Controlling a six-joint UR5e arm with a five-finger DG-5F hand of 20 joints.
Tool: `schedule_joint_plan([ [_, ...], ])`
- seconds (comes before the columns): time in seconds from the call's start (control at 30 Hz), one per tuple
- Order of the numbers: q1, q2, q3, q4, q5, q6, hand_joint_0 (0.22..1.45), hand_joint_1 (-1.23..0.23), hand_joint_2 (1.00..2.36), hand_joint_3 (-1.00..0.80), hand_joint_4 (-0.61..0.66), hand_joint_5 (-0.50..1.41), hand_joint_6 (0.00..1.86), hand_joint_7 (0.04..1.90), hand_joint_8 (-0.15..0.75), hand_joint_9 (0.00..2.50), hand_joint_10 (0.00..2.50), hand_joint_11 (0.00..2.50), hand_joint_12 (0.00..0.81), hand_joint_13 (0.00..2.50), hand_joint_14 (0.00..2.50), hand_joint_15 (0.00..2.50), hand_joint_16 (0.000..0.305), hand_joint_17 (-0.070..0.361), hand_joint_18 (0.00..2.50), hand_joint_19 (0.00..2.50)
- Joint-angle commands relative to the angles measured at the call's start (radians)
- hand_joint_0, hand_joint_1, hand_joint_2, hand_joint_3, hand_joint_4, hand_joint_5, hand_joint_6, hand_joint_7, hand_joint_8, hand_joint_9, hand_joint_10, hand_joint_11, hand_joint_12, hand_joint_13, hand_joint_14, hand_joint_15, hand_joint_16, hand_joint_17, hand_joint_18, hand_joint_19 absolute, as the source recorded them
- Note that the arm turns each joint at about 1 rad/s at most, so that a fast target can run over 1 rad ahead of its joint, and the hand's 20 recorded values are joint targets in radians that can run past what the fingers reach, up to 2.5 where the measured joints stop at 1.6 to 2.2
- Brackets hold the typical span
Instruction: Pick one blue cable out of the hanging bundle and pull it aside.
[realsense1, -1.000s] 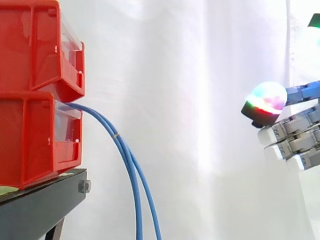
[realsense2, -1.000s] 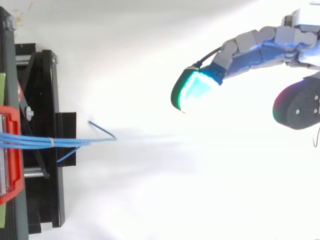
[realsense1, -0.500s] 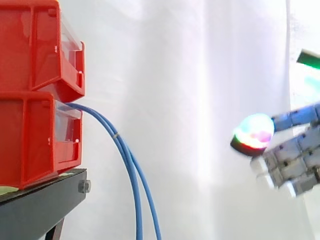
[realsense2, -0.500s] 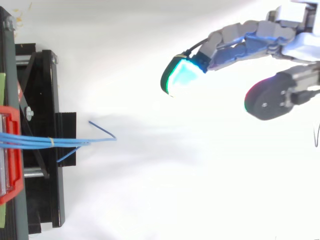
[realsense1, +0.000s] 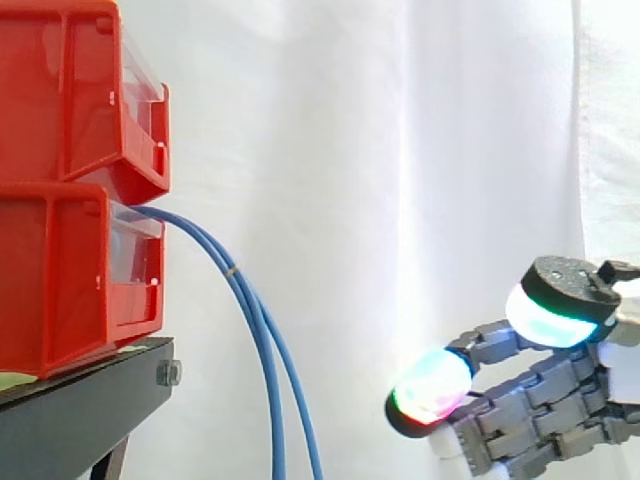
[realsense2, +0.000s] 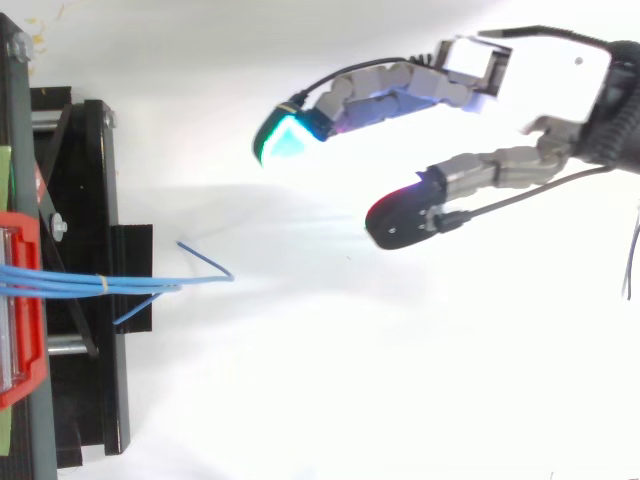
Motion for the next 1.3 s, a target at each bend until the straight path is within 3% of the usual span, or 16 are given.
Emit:
schedule_joint_plan([
  [0.0, 0.004, -0.063, 0.061, 0.035, 0.007, -0.015, 0.5, -0.57, 1.0, -0.48, 0.26, -0.19, 0.5, 0.74, 0.256, 0.58, 0.0, 0.09, 0.377, 0.46, 0.01, 0.23, 0.052, 0.116, 0.38, 0.38],
  [0.03, 0.004, -0.077, 0.079, 0.032, 0.006, -0.014, 0.5, -0.57, 1.0, -0.48, 0.27, -0.19, 0.5, 0.74, 0.257, 0.58, 0.0, 0.08, 0.377, 0.46, 0.01, 0.23, 0.052, 0.116, 0.38, 0.39],
  [0.07, 0.004, -0.136, 0.157, 0.001, -0.01, 0.003, 0.5, -0.57, 1.0, -0.48, 0.26, -0.19, 0.5, 0.75, 0.257, 0.58, 0.0, 0.09, 0.376, 0.46, 0.01, 0.23, 0.052, 0.116, 0.38, 0.39],
  [0.17, 0.004, -0.18, 0.222, -0.031, -0.033, 0.026, 0.5, -0.57, 1.0, -0.48, 0.27, -0.19, 0.5, 0.75, 0.26, 0.59, 0.0, 0.08, 0.376, 0.46, 0.01, 0.23, 0.052, 0.117, 0.39, 0.4],
  [0.2, 0.004, -0.205, 0.262, -0.056, -0.046, 0.041, 0.5, -0.57, 1.0, -0.48, 0.27, -0.19, 0.5, 0.75, 0.262, 0.59, 0.0, 0.1, 0.376, 0.46, 0.01, 0.22, 0.052, 0.116, 0.39, 0.4],
  [0.27, 0.004, -0.231, 0.311, -0.092, -0.065, 0.058, 0.5, -0.57, 1.0, -0.48, 0.27, -0.19, 0.5, 0.75, 0.263, 0.59, 0.0, 0.09, 0.375, 0.46, 0.01, 0.23, 0.052, 0.116, 0.39, 0.4],
  [0.3, 0.004, -0.231, 0.311, -0.092, -0.065, 0.058, 0.5, -0.57, 1.0, -0.48, 0.27, -0.19, 0.5, 0.76, 0.264, 0.6, 0.0, 0.1, 0.376, 0.47, 0.01, 0.23, 0.052, 0.116, 0.39, 0.4],
  [0.33, 0.007, -0.246, 0.346, -0.108, -0.074, 0.063, 0.5, -0.57, 1.0, -0.48, 0.27, -0.18, 0.5, 0.76, 0.264, 0.6, 0.0, 0.09, 0.375, 0.47, 0.01, 0.23, 0.052, 0.117, 0.4, 0.4],
  [0.53, 0.026, -0.246, 0.351, -0.036, -0.065, 0.029, 0.51, -0.56, 1.0, -0.48, 0.29, -0.18, 0.5, 0.77, 0.269, 0.62, 0.0, 0.13, 0.381, 0.48, 0.01, 0.25, 0.051, 0.116, 0.41, 0.41],
  [0.77, 0.041, -0.246, 0.351, -0.025, -0.065, 0.037, 0.51, -0.56, 1.0, -0.49, 0.33, -0.15, 0.5, 0.84, 0.278, 0.65, 0.01, 0.16, 0.379, 0.51, 0.01, 0.27, 0.05, 0.113, 0.43, 0.43],
  [1.27, 0.043, -0.244, 0.36, -0.029, -0.073, 0.092, 0.54, -0.6, 1.0, -0.5, 0.28, -0.09, 0.5, 1.14, 0.287, 0.75, 0.01, 0.23, 0.376, 0.6, 0.01, 0.33, 0.048, 0.107, 0.52, 0.48],
])
